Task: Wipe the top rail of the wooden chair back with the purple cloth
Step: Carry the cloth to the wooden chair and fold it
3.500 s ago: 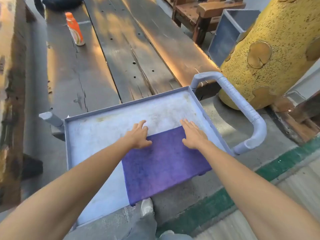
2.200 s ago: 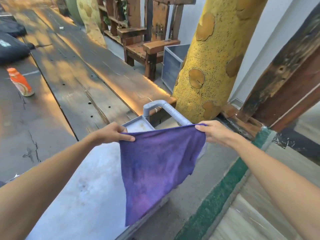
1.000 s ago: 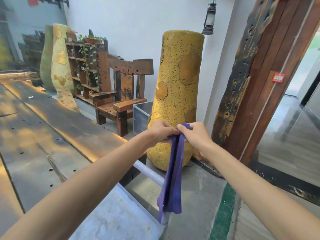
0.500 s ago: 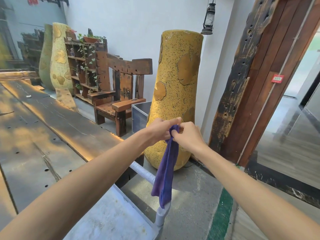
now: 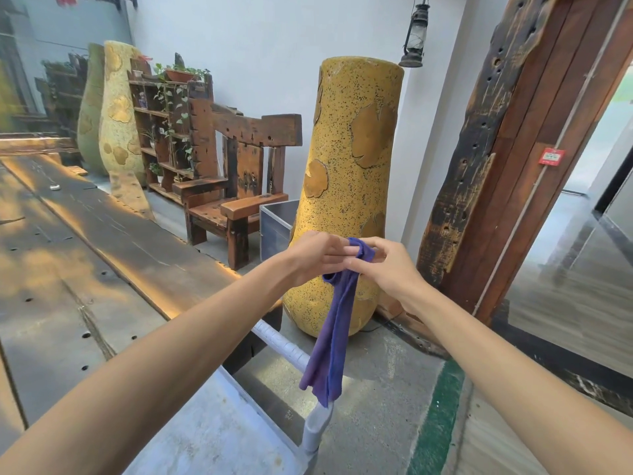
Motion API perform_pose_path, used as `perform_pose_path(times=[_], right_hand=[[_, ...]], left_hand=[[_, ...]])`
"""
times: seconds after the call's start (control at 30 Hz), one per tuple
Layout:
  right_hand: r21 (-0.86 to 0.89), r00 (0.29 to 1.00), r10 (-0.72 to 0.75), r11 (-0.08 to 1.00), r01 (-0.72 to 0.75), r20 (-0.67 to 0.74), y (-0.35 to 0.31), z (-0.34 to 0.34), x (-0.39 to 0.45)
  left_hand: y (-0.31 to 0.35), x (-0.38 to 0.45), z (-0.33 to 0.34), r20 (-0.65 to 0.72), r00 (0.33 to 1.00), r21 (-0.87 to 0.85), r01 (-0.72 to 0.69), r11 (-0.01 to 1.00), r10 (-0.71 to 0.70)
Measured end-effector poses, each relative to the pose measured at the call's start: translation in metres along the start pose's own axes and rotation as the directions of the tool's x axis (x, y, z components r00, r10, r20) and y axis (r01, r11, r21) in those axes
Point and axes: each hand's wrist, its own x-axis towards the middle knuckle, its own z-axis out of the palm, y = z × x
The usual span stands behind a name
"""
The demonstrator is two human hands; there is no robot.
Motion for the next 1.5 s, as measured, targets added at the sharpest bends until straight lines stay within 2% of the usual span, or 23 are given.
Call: perform_pose_path(times=[0.07, 0.13, 0.17, 0.23, 0.27, 0.3, 0.4, 0.5, 0.63, 0.73, 0.9, 1.07, 1.5], right_hand=[[-0.043, 0.997, -0.018, 0.999, 0.015, -0.071, 0.004, -0.003, 0.003], [-0.094, 0.993, -0.038, 0.995, 0.027, -0.113, 0.006, -0.005, 0.004], [-0.114, 0.989, -0.042, 0.993, 0.026, -0.143, 0.006, -0.007, 0.005], [-0.113, 0.979, -0.035, 0.993, 0.012, -0.202, 0.007, -0.012, 0.008], [-0.095, 0.976, -0.034, 0.995, 0.014, -0.214, 0.008, -0.014, 0.010], [-0.067, 0.975, -0.038, 0.997, 0.024, -0.220, 0.009, -0.017, 0.012], [0.032, 0.971, -0.054, 0.998, 0.063, -0.232, 0.010, -0.028, 0.016], [0.046, 0.970, -0.065, 0.996, 0.078, -0.232, 0.016, -0.043, 0.017], [0.094, 0.953, -0.024, 0.994, 0.055, -0.302, 0.034, -0.071, 0.022], [0.099, 0.935, 0.015, 0.995, 0.022, -0.355, 0.051, -0.097, 0.025], [0.040, 0.911, 0.043, 0.999, -0.029, -0.411, 0.079, -0.122, 0.030], [0.006, 0.917, 0.065, 0.998, -0.068, -0.393, 0.106, -0.145, 0.051], [-0.019, 0.940, 0.071, 0.996, -0.082, -0.334, 0.169, -0.134, 0.169]], left_hand=[[-0.003, 0.002, -0.001, 0.053, 0.998, 0.049, -0.032, 0.998, 0.029], [-0.008, 0.005, -0.003, 0.061, 0.994, 0.261, -0.108, 0.959, 0.095], [-0.012, 0.007, -0.004, 0.064, 0.987, 0.403, -0.162, 0.901, 0.149], [-0.022, 0.012, -0.005, 0.052, 0.964, 0.657, -0.231, 0.718, 0.262], [-0.028, 0.016, -0.005, 0.038, 0.946, 0.740, -0.242, 0.627, 0.320], [-0.035, 0.021, -0.006, 0.028, 0.937, 0.773, -0.241, 0.587, 0.348], [-0.049, 0.031, -0.004, 0.020, 0.968, 0.709, -0.191, 0.678, 0.252], [-0.058, 0.044, 0.002, 0.071, 0.954, 0.715, -0.253, 0.652, 0.292], [-0.054, 0.058, 0.013, 0.009, 0.942, 0.562, -0.281, 0.778, 0.334], [-0.047, 0.072, 0.019, -0.014, 0.938, 0.497, -0.295, 0.816, 0.347], [-0.043, 0.092, 0.027, -0.046, 0.915, 0.459, -0.337, 0.822, 0.401], [-0.040, 0.120, 0.045, -0.094, 0.893, 0.446, -0.357, 0.821, 0.440], [-0.041, 0.234, 0.001, -0.163, 0.905, 0.529, -0.256, 0.809, 0.393]])
